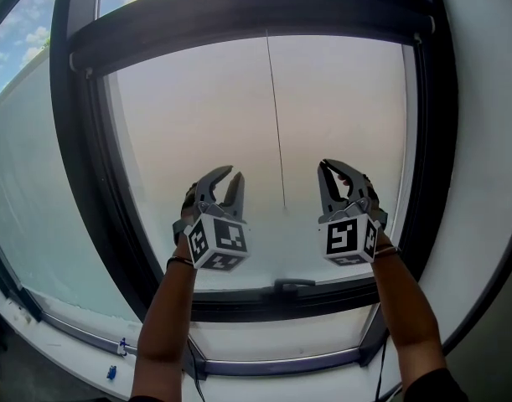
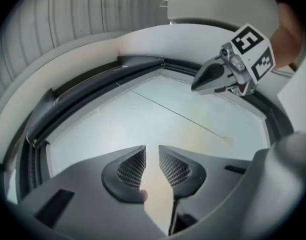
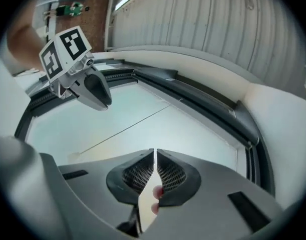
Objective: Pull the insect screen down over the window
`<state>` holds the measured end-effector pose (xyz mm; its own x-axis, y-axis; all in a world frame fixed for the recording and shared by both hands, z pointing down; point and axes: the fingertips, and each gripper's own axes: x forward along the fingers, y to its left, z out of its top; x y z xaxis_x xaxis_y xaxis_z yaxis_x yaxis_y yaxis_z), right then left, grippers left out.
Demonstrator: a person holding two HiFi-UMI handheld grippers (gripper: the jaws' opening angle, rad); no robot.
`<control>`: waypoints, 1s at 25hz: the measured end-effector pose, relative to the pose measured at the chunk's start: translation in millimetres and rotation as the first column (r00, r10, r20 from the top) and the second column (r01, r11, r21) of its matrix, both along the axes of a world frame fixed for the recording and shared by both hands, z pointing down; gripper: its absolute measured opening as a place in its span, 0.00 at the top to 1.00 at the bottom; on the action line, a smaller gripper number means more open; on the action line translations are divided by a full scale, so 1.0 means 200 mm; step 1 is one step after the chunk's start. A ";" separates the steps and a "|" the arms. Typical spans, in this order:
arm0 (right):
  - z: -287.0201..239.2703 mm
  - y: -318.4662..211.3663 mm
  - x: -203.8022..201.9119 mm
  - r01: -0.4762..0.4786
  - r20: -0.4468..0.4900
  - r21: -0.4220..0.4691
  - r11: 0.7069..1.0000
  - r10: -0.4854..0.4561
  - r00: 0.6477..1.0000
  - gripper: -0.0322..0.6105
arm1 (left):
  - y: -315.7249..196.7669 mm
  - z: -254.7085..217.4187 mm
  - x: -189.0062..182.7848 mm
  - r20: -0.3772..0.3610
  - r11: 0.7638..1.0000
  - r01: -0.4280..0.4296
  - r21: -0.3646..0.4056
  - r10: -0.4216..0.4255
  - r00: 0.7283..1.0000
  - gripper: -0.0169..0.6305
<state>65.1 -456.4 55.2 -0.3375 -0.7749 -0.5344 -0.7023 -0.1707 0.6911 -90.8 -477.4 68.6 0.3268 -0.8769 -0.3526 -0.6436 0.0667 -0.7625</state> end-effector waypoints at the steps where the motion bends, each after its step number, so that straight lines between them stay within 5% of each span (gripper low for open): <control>1: -0.06 0.00 0.00 -0.024 -0.038 0.025 0.999 0.025 0.999 0.94 | 0.00 -0.07 -0.01 0.020 0.999 0.027 0.029 -0.028 0.999 0.86; 7: -0.42 0.02 -0.06 -0.136 -0.239 0.164 0.977 0.174 0.955 0.84 | 0.04 -0.50 -0.09 0.130 0.970 0.177 0.167 -0.200 0.971 0.74; 12: -0.71 0.01 -0.08 -0.250 -0.391 0.247 0.936 0.332 0.858 0.70 | 0.05 -0.81 -0.15 0.197 0.931 0.267 0.249 -0.318 0.927 0.63; 16: -0.92 -0.02 -0.06 -0.331 -0.424 0.286 0.899 0.429 0.798 0.68 | 0.01 -0.99 -0.21 0.232 0.892 0.350 0.286 -0.419 0.878 0.60; 20: -1.06 -0.02 -0.10 -0.367 -0.443 0.323 0.872 0.483 0.756 0.66 | 0.02 -1.15 -0.23 0.245 0.825 0.425 0.373 -0.529 0.813 0.60; 25: -1.15 -0.06 -0.13 -0.402 -0.461 0.297 0.866 0.499 0.734 0.65 | -0.06 -1.26 -0.30 0.248 0.814 0.481 0.327 -0.565 0.787 0.59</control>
<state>38.2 -468.2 -174.6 -0.2290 -0.8220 -0.5214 -0.0687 -0.5207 0.8510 -150.1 -489.8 -182.6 -0.0282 -0.8495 -0.5269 -0.1797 0.5228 -0.8333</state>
